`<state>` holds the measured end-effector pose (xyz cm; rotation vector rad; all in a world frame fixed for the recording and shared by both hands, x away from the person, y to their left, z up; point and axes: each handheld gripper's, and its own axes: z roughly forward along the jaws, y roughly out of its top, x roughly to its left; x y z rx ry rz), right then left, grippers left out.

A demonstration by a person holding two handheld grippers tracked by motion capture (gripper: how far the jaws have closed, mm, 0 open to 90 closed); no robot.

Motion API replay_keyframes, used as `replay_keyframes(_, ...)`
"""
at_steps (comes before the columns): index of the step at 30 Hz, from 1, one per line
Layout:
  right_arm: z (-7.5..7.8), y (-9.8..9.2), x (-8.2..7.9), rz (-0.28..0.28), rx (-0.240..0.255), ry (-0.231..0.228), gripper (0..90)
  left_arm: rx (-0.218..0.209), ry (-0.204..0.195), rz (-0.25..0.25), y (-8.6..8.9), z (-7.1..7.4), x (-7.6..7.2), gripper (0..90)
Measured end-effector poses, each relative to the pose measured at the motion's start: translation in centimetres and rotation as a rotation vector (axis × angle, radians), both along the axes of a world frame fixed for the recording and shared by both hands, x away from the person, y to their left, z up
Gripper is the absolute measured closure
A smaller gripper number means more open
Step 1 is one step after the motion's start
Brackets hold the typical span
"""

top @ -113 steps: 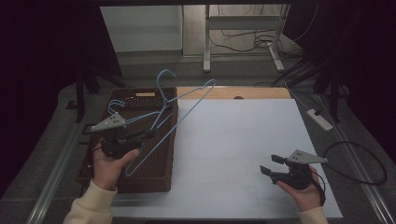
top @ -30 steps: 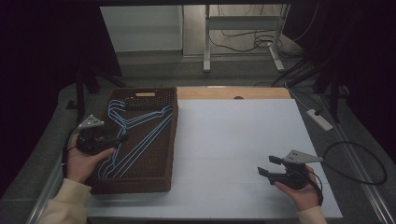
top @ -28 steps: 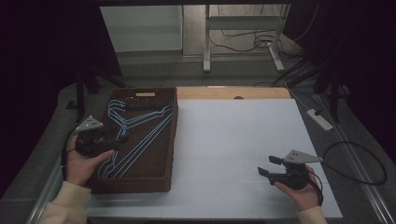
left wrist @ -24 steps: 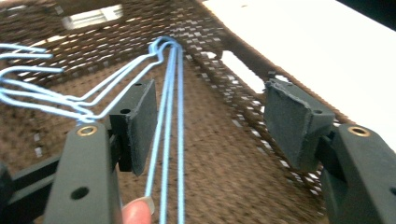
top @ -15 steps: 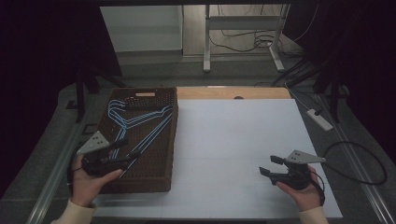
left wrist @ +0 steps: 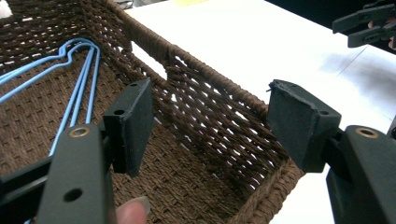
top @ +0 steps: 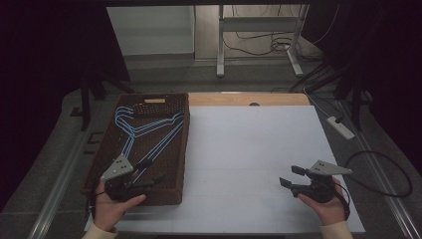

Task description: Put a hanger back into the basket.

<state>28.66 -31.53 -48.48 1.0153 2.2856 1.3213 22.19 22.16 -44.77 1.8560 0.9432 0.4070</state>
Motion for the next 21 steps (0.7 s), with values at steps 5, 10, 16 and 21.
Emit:
replay_keyframes(5, 0.10, -0.14, -0.06, 0.002, 0.003, -0.003, 31.9, 0.010, -0.014, 0.015, -0.07, -0.03, -0.02, 32.0)
replay_keyframes(10, 0.11, -0.24, -0.12, 0.005, 0.006, -0.003, 31.9, 0.008, -0.014, 0.019, 0.00, -0.07, 0.04, 32.0)
replay_keyframes(16, 0.07, -0.13, -0.15, 0.010, 0.007, -0.003, 31.9, 0.014, -0.016, 0.011, -0.17, -0.13, 0.02, 31.5)
replay_keyframes(21, 0.07, -0.07, -0.20, 0.013, 0.004, -0.004, 31.9, 0.015, -0.017, 0.009, -0.19, -0.07, -0.01, 31.2)
